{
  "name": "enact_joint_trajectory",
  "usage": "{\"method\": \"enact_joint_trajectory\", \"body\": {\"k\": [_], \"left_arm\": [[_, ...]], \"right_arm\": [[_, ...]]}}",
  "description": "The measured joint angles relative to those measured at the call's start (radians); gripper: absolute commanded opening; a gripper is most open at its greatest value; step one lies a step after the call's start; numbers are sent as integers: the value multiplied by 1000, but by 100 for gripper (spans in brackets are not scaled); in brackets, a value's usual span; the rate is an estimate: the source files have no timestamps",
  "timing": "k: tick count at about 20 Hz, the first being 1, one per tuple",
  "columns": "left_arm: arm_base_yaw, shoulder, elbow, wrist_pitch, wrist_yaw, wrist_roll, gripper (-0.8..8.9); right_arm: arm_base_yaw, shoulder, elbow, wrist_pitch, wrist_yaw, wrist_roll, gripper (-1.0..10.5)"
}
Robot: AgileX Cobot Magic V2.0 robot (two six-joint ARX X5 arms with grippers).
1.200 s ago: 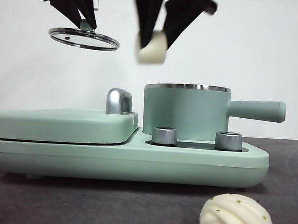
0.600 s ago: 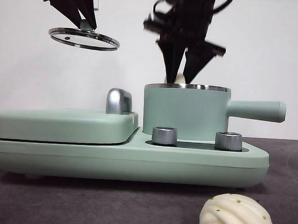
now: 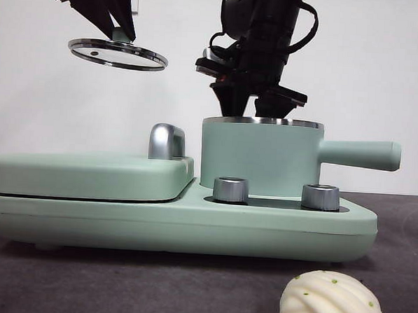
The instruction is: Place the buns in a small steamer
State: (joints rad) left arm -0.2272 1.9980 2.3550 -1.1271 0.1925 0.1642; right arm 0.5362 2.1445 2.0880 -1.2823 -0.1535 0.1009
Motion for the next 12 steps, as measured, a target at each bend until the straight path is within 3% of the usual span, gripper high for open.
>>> {"method": "enact_joint_trajectory", "body": {"k": [9,12], "left_arm": [[2,0,0,0,0,0,19],[5,0,0,0,0,0,18]], "right_arm": [[0,0,51,-5,2,0,340],[0,0,129,-52,43,0,378]]}}
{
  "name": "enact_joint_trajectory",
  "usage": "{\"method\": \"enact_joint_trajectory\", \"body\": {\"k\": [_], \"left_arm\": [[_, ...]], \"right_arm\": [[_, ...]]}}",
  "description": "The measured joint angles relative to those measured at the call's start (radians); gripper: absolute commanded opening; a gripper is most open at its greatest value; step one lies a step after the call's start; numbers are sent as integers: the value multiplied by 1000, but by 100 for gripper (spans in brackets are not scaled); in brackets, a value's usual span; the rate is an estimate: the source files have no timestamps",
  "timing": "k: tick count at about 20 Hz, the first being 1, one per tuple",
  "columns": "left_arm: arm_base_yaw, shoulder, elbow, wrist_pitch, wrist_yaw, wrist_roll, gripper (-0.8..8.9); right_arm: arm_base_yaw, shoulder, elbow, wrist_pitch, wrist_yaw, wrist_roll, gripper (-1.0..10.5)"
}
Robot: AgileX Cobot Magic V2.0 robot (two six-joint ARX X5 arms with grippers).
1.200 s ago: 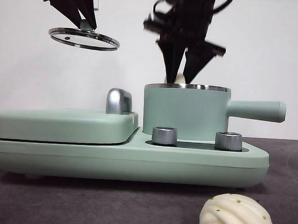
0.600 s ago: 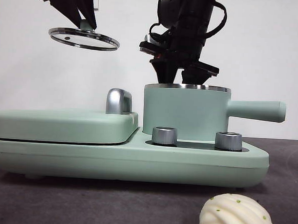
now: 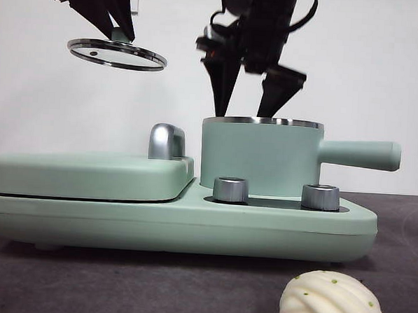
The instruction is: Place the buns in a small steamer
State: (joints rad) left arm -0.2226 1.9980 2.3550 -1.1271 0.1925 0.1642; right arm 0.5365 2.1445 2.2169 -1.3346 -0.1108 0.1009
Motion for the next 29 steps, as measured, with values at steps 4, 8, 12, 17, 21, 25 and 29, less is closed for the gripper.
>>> {"method": "enact_joint_trajectory", "body": {"k": [4,8,12,17,21,25,29], "left_arm": [[4,0,0,0,0,0,18],[5,0,0,0,0,0,19],[5,0,0,0,0,0,19],[5,0,0,0,0,0,19],[5,0,0,0,0,0,19],[5,0,0,0,0,0,19],[5,0,0,0,0,-1,19]], "right_arm": [[0,-30,94,-8,6,0,378],[14,-109,93,-8,6,1,378],[73,-263,28,-8,6,12,378],[171,-515,-236,-8,7,27,378],[257,-723,-521,-8,66,48,378],[327,-865,-767,-8,86,100,378],[375,-889,-951,-8,90,131,378]]}}
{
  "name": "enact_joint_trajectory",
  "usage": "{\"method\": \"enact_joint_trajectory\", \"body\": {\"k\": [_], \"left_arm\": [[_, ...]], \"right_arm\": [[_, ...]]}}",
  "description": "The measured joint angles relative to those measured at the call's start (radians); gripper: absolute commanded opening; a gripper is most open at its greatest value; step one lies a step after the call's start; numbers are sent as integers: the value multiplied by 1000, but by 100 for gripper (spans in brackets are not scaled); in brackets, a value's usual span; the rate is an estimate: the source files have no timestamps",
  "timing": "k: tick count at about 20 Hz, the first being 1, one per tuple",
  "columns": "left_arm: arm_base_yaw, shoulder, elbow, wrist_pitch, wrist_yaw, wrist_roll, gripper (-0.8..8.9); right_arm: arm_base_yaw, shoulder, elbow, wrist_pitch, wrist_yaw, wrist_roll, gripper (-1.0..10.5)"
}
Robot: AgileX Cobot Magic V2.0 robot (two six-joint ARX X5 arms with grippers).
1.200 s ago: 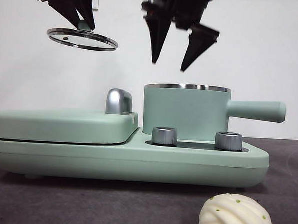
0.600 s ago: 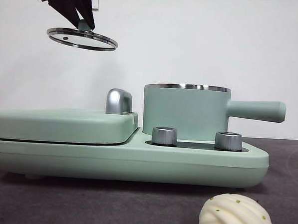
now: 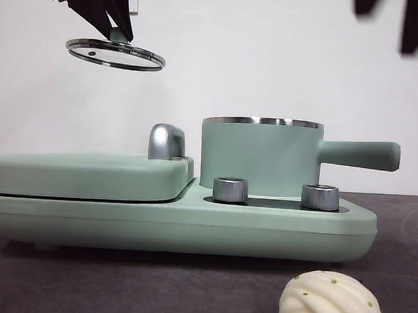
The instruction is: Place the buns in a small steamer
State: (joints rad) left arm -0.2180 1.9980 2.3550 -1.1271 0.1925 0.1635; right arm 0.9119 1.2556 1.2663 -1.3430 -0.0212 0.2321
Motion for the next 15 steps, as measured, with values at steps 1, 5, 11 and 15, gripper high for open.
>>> {"method": "enact_joint_trajectory", "body": {"k": [1,5,11,15], "left_arm": [[0,0,0,0,0,-2,19],[0,0,0,0,0,-8,19],[0,0,0,0,0,-16,19],[0,0,0,0,0,-18,19]], "right_arm": [[11,1,-47,1,5,4,378],[37,3,-228,199,-5,12,378],[43,3,-411,445,-13,38,378],[43,3,-485,547,-58,39,377]]}}
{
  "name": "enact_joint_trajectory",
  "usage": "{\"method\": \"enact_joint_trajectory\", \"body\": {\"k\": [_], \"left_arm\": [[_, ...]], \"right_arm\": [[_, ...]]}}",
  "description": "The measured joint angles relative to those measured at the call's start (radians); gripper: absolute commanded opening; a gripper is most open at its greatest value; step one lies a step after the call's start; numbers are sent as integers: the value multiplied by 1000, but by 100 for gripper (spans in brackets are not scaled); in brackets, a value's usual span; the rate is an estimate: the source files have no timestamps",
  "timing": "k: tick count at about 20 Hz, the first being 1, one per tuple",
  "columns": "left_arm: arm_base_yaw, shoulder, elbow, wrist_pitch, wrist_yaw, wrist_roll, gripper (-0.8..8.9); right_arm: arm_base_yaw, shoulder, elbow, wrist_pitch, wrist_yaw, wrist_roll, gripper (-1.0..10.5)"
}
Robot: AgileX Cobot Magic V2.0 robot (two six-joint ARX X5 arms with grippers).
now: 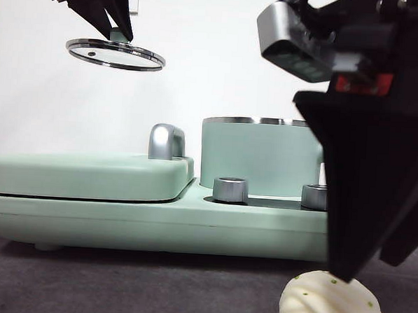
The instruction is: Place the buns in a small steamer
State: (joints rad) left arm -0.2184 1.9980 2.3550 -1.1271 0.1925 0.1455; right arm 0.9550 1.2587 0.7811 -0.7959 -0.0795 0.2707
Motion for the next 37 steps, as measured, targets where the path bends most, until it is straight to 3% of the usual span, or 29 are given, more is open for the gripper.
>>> {"method": "enact_joint_trajectory", "body": {"k": [10,11,14,19,25,28,33,37], "left_arm": [[0,0,0,0,0,0,19],[0,0,0,0,0,0,19],[0,0,0,0,0,0,19],[0,0,0,0,0,0,19],[0,0,0,0,0,0,19],[0,0,0,0,0,0,19],[0,0,0,0,0,0,19],[0,0,0,0,0,0,19]], "right_arm": [[0,101,-21,142,29,7,344],[0,113,-21,142,28,7,320],[-1,136,-21,148,30,7,94],[-1,137,0,116,27,8,65],[-30,137,367,-219,56,-10,65],[-103,148,594,-334,66,-37,65],[-259,294,912,-432,107,-158,65],[-361,436,1044,-435,109,-223,65]]}}
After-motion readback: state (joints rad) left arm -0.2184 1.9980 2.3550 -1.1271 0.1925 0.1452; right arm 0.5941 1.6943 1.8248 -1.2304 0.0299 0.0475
